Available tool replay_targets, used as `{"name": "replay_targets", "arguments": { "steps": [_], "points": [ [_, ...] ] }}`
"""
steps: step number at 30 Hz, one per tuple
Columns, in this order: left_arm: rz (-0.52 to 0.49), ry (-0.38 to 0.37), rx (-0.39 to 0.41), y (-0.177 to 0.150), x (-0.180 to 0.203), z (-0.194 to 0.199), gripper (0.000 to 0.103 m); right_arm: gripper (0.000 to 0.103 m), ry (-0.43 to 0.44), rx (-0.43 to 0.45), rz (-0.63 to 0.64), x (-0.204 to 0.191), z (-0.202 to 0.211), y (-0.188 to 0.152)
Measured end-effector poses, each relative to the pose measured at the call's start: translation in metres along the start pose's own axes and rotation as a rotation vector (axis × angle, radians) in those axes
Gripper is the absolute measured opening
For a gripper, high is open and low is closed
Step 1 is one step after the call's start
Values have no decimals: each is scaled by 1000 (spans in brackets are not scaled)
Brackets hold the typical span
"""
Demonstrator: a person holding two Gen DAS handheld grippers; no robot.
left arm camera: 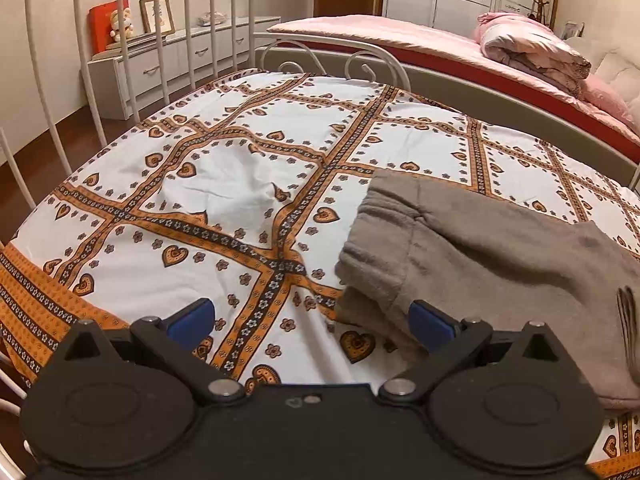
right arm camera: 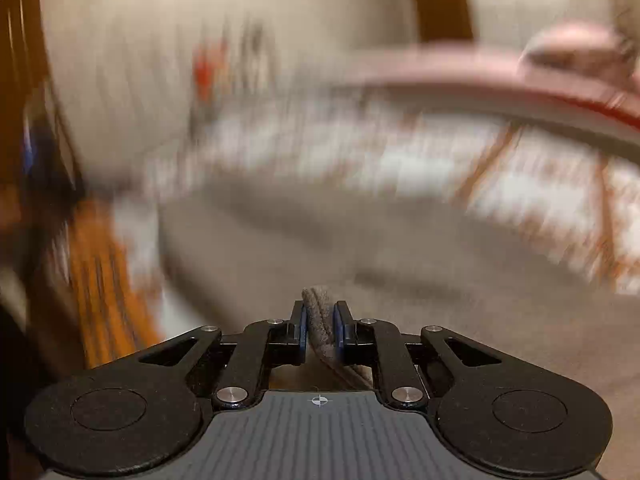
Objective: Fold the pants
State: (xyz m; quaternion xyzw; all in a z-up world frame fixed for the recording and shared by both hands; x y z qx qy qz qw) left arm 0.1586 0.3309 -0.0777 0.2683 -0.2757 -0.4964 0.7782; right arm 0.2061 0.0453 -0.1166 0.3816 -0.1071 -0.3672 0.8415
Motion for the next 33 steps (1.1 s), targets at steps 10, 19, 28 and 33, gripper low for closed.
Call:
{"name": "replay_targets", "arguments": {
  "steps": [10,19,28,33],
  "points": [
    [5,-15,13,4,8,-1,97,21,-196,106,-242,103,79,23],
    [-31,-39,-1,9,39,-17,97,21,-315,-38,-469,210,74,-14],
    [-65,-14,-53,1,49,-30,97,21,-343,-85,-544,255,14,-8],
    [37,-65,-40,1,38,-27,97,21,-336,58,-498,239,69,17]
  ]
}}
Point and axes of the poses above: each gripper's, at about its wrist camera, not at the fingertips, and z roughly against the way its jaws point, x to its right, y to its top, the point moved 7 cm from there along -z, roughly the way its jaws point, and after that the axes turned 12 degrees about -y, right-handed, at the moved point
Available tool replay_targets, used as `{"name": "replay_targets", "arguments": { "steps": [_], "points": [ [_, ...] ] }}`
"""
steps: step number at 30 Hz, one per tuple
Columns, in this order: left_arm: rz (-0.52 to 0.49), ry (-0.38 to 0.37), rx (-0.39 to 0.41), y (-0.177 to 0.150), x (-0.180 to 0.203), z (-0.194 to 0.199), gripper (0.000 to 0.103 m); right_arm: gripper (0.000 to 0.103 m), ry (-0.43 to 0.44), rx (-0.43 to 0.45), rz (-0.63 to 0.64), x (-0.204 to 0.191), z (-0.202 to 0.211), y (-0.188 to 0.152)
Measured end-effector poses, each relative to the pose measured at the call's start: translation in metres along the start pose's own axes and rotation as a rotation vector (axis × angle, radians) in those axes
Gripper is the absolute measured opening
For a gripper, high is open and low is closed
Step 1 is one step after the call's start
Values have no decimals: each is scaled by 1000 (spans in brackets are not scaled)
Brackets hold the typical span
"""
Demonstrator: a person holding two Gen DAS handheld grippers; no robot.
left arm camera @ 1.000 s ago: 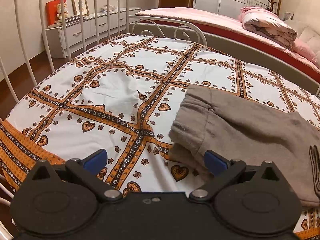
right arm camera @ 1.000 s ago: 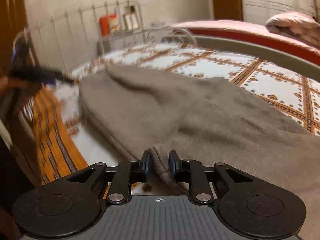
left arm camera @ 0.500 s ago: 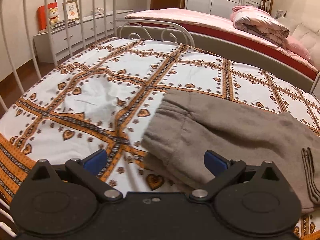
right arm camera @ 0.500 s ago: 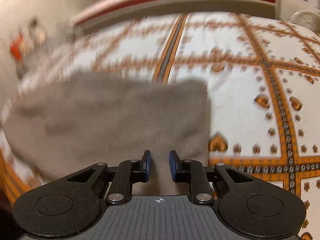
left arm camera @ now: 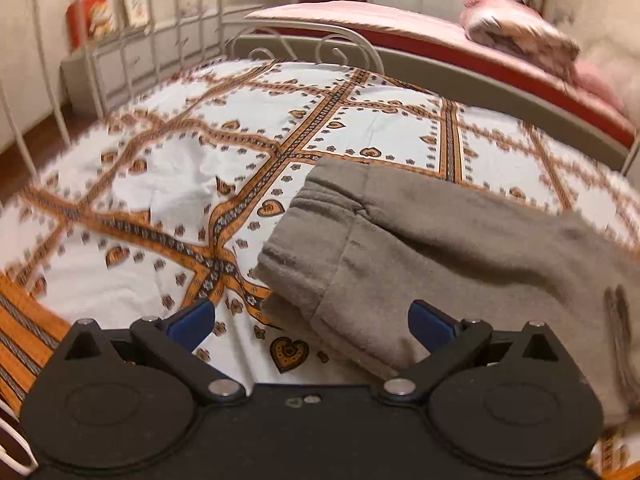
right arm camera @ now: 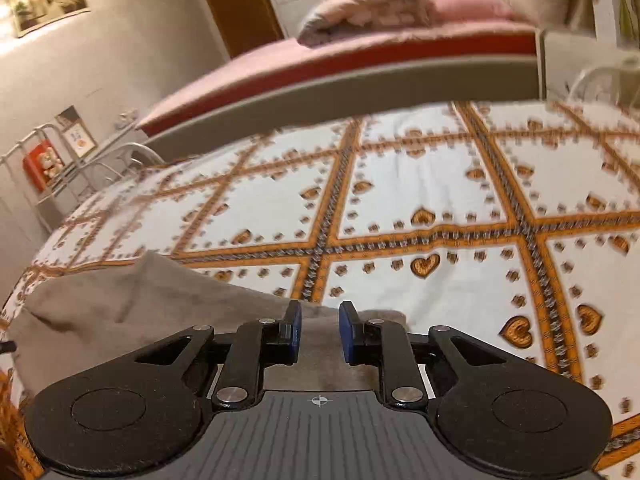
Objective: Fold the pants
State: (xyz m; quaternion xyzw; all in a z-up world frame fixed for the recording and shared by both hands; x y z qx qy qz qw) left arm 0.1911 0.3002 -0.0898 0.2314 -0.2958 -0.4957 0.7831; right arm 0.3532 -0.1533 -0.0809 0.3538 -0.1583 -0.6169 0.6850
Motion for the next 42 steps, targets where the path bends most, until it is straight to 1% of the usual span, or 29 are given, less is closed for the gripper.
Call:
{"name": "replay_targets", "arguments": {
  "steps": [2,4,5,6,7,8,10,13,15,16,18,19,20,21,23,25,27,30,35,37,40,42],
  "points": [
    [146,-99,11,-3,-12,3,97,22,3,3,16,0,15,-6],
    [284,-168,14,-8,-28,4,92,30,-6,-6,35,-3,23,-13],
    [346,-195,12,-12,-35,4,91,43,-11,1,38,-3,30,-15],
    [388,-213,13,-14,-41,3,88,54,-14,12,35,-4,32,-16],
    [417,-226,16,-16,-46,2,86,57,-15,24,31,-5,37,-17],
    [439,-238,15,-17,-50,0,85,58,-15,34,25,-5,42,-17],
    [492,-281,3,-20,-53,-4,76,58,-4,44,-5,-2,49,-20],
    [549,-353,6,-22,-50,-6,74,58,12,38,-57,0,62,-31],
    [559,-382,4,-24,-47,-7,74,58,13,24,-57,-4,66,-38],
    [565,-392,3,-25,-46,-10,72,58,9,22,-50,-6,67,-40],
    [584,-375,0,-30,-47,-10,67,58,9,13,-34,-12,67,-44],
    [590,-394,11,-30,-45,-6,67,58,6,8,-28,-14,65,-46],
    [594,-430,29,-29,-41,-1,67,58,2,4,-22,-15,64,-48],
    [588,-452,43,-28,-38,2,69,58,-2,2,-15,-16,63,-49],
    [584,-439,22,-30,-39,-6,69,58,-8,2,-7,-17,59,-50],
    [623,-438,-4,-34,-45,-20,65,58,-5,-1,-12,-18,57,-50],
    [643,-459,34,-29,-53,-24,64,58,-3,2,-13,-18,57,-49],
    [666,-510,99,-24,-60,-33,65,58,-6,10,-19,-15,60,-48],
    [607,-629,156,-15,-62,-49,65,58,-22,21,-80,0,64,-44],
    [586,-664,176,-12,-62,-54,65,58,-26,24,-117,6,65,-42],
    [558,-698,200,-7,-61,-63,67,58,-29,16,-161,13,62,-41],
    [545,-694,214,-2,-61,-68,66,58,-33,6,-176,16,58,-41]
  ]
}}
Point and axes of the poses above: each gripper's, at about its wrist camera, not at the fingertips, and z roughly against the way its jaws point, x to its right, y to its top, the point moved 7 cm from there along -z, roughly the way its jaws point, and after that the axes turned 12 degrees about -y, right-handed, at the moved point
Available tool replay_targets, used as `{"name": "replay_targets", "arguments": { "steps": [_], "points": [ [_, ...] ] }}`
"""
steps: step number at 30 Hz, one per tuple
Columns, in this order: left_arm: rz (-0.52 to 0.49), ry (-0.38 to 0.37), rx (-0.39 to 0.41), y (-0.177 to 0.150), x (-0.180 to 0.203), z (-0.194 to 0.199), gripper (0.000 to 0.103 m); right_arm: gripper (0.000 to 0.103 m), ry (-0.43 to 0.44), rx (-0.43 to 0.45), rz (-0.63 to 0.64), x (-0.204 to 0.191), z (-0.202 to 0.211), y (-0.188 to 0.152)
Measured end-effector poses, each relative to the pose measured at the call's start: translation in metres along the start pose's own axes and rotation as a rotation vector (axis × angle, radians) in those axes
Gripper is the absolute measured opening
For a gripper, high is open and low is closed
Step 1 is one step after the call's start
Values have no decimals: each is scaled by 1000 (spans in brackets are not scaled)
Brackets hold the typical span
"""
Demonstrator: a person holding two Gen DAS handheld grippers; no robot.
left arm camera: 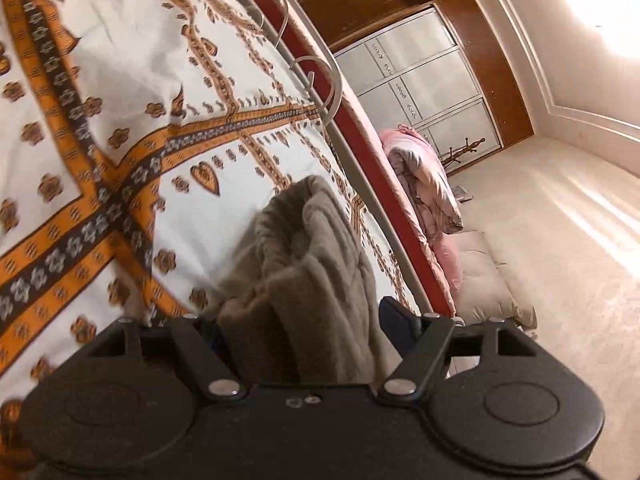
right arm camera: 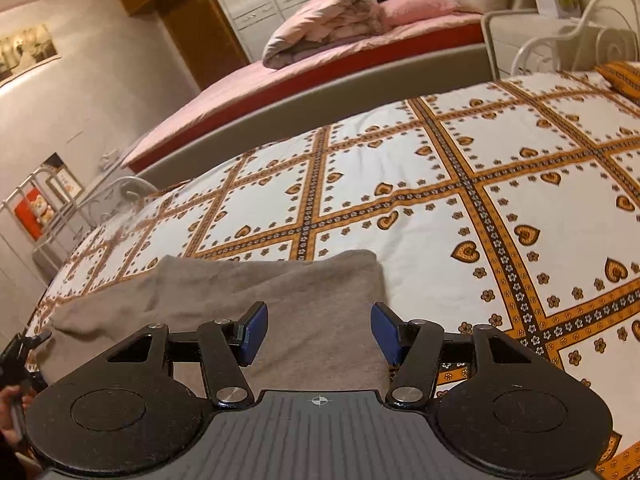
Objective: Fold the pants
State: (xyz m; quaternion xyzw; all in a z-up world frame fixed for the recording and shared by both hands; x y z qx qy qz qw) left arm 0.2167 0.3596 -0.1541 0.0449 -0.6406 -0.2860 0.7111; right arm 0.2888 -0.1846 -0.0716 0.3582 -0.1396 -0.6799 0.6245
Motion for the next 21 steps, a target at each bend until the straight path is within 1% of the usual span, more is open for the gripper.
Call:
{"name": "replay_targets", "arguments": {
  "steps": [1,2,3,4,5,6,8,9,14,17,21],
  "points": [
    [-14,6,6,2,1,-3,62,58,-3,-5,-5,0,-2,0],
    [-29,27,7,4,2,-5,56,58,-4,-9,-12,1,-5,0],
    [-40,55,6,7,2,-5,39,58,-6,-13,-22,2,-8,1],
    [-34,71,-3,9,2,-7,31,58,-7,-18,-31,3,-10,1],
    [-26,78,-6,10,3,-7,29,58,-8,-21,-44,4,-12,1],
    [-42,75,-4,11,11,-7,26,58,-9,-24,-60,7,-14,2],
    [-108,56,-4,14,33,-7,24,58,-9,-30,-89,12,-16,2],
    [-131,33,0,14,45,-7,24,58,-8,-32,-105,16,-16,3],
    [-200,-115,10,5,117,-8,22,58,10,-22,-185,30,-12,11],
    [-252,-144,-9,-9,160,-25,22,58,9,-20,-206,36,-8,15],
    [-306,-158,-60,-39,203,-53,22,58,20,9,-207,40,3,21]
  ]
}}
Point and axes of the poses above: each gripper's, at about its wrist camera, not at the fingertips, and z roughly against the way its jaws point, x to its right, y to its top, the point moved 7 cm from there along -z, roughly the way its jaws point, and after that the axes turned 12 degrees about -y, right-handed, at the moved point
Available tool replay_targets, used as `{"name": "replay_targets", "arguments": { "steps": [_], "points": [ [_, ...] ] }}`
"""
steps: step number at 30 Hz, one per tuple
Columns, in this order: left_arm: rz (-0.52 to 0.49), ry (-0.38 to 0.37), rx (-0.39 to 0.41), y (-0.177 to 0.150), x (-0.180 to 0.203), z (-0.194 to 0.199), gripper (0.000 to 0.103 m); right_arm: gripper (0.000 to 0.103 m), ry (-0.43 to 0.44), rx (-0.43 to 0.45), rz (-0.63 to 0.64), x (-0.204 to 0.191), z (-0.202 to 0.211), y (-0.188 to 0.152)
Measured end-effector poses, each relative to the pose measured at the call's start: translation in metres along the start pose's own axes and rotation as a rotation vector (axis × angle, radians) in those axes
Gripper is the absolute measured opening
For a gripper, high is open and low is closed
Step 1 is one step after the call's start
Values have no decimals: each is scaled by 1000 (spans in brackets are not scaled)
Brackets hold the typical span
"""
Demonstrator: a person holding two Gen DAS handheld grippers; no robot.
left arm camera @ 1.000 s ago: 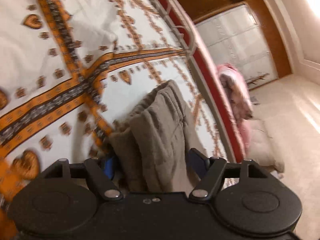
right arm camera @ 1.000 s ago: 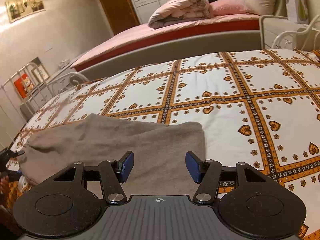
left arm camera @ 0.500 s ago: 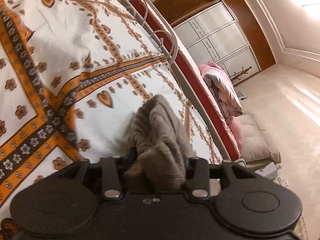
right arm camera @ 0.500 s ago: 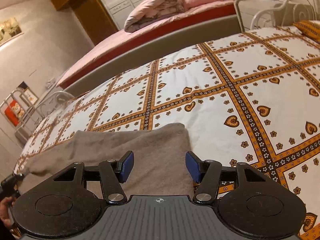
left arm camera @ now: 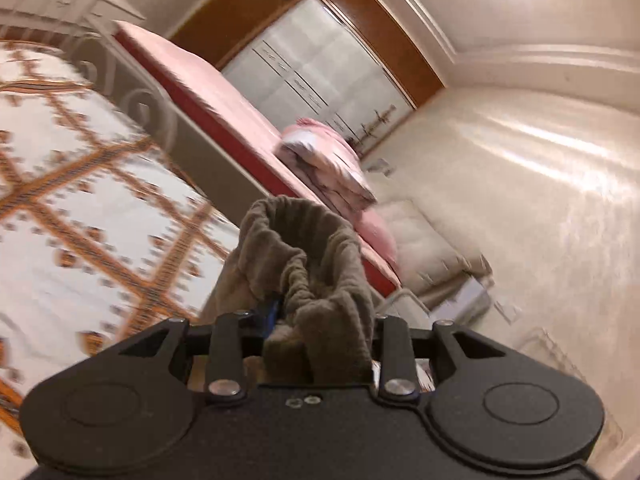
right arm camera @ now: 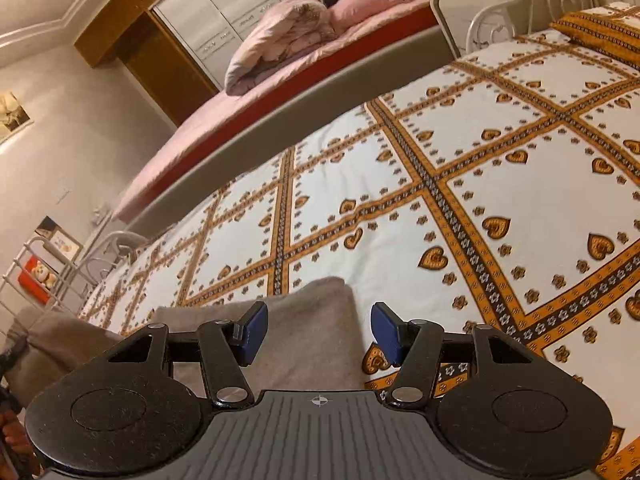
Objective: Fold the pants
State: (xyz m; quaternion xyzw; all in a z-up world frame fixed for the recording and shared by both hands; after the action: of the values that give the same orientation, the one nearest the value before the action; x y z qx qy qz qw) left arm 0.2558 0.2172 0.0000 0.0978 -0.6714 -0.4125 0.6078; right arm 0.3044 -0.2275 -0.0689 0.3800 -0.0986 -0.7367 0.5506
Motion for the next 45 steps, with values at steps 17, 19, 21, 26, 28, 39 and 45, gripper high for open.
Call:
{"name": "replay_targets", "arguments": {
  "steps": [17,19,21,26,28,39,45],
  "points": [
    [-229,-133,-498,-199,121,-203,26,58,-32,24,-121,68,27,17],
    [-252,-104,-579,-230,124,-217,51,58,-36,13,-143,75,27,17],
    [-239,-105,-578,-244,128,-220,84,58,-40,7,-146,77,27,16],
    [-189,-137,-533,-218,123,-200,86,58,-15,-9,-130,68,26,12],
    [-171,-112,-499,-196,113,-184,86,58,43,-25,-117,56,26,9],
    [-140,145,-440,-118,39,-96,85,57,316,-228,-110,-17,3,-27],
    [-125,186,-417,-100,26,-60,85,57,334,-357,-74,-38,-1,-58]
  ]
}}
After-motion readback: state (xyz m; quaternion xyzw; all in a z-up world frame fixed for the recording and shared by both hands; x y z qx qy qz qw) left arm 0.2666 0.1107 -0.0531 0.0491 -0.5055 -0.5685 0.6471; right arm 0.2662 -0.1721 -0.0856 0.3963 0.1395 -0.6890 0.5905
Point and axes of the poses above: each gripper's, at about its wrist camera, not at the fingertips, and z roughly against the way its jaws point, x to its right, y to its top, the point moved 7 cm from there along -z, roughly the way its jaws point, and after that the axes turned 12 degrees about -y, right-handed, at the moved point
